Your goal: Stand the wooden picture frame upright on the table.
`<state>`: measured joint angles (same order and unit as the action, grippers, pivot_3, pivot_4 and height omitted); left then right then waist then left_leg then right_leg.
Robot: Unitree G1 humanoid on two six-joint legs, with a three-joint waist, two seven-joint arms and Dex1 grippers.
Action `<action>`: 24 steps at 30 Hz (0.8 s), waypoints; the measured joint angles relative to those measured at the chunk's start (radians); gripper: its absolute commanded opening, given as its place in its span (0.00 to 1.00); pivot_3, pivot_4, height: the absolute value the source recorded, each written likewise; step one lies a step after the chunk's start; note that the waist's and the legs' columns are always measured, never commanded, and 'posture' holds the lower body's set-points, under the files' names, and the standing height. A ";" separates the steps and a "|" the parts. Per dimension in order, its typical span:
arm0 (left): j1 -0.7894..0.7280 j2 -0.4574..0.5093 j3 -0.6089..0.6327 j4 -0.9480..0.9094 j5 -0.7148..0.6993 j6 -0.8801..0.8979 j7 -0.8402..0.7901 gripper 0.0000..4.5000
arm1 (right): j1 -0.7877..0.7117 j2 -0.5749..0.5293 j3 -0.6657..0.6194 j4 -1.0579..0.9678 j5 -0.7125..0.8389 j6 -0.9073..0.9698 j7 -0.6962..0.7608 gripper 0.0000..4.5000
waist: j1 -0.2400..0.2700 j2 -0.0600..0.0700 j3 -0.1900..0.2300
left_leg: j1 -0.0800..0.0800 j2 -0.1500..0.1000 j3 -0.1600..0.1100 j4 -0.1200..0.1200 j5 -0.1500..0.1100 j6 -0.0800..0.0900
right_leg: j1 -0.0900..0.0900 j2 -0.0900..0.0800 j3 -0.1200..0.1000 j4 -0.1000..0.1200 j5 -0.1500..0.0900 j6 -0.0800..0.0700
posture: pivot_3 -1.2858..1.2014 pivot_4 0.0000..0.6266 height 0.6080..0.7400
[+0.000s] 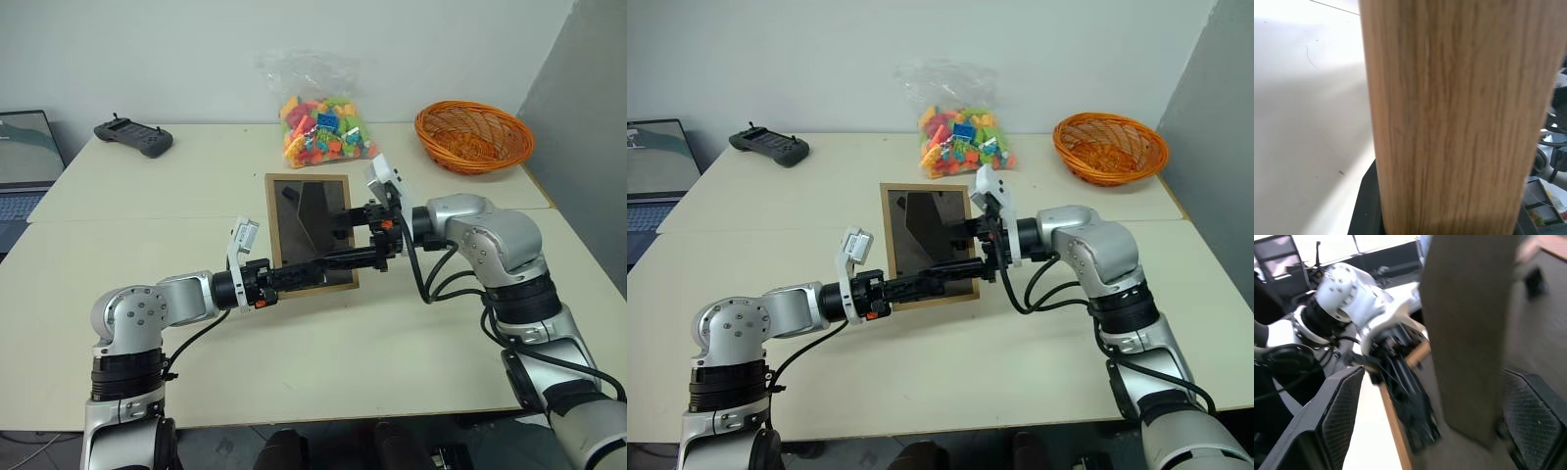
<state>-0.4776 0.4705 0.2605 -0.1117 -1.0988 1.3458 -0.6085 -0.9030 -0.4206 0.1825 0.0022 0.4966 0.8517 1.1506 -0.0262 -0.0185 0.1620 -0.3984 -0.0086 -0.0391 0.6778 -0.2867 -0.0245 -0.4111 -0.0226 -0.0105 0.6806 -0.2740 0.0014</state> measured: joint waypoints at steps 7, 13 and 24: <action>-0.007 -0.003 0.083 0.058 -0.165 0.083 0.069 0.19 | 0.064 -0.136 -0.051 -0.019 -0.057 -0.177 -0.008 0.96 | 0.003 -0.001 0.000 | 0.000 0.000 0.000 0.000 -0.001 0.003 | 0.000 0.000 0.000 0.000 0.000 0.000 | 0.52 0.24 1.00; -0.012 0.048 0.117 0.124 -0.373 0.161 0.186 0.19 | 0.172 -0.146 -0.042 0.115 -0.347 -1.003 -0.064 0.96 | -0.005 -0.001 0.000 | 0.001 0.000 0.001 0.000 0.001 -0.001 | 0.000 0.000 0.000 0.001 0.000 0.000 | 0.52 0.24 1.00; 0.044 0.161 -0.090 0.151 -0.827 0.035 0.444 0.19 | -0.046 -0.103 0.006 0.643 -1.224 -2.032 -0.943 0.96 | -0.003 -0.001 0.001 | 0.001 0.000 0.001 0.000 0.004 -0.008 | 0.000 0.001 0.002 0.001 0.000 0.000 | 0.52 0.24 1.00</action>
<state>-0.4334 0.6318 0.1704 0.0389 -1.9262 1.3812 -0.1641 -0.9489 -0.5235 0.1882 0.6451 -0.7274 -1.1807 0.2078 -0.0293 -0.0193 0.1626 -0.3971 -0.0081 -0.0377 0.6782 -0.2822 -0.0322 -0.4109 -0.0216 -0.0089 0.6812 -0.2743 0.0013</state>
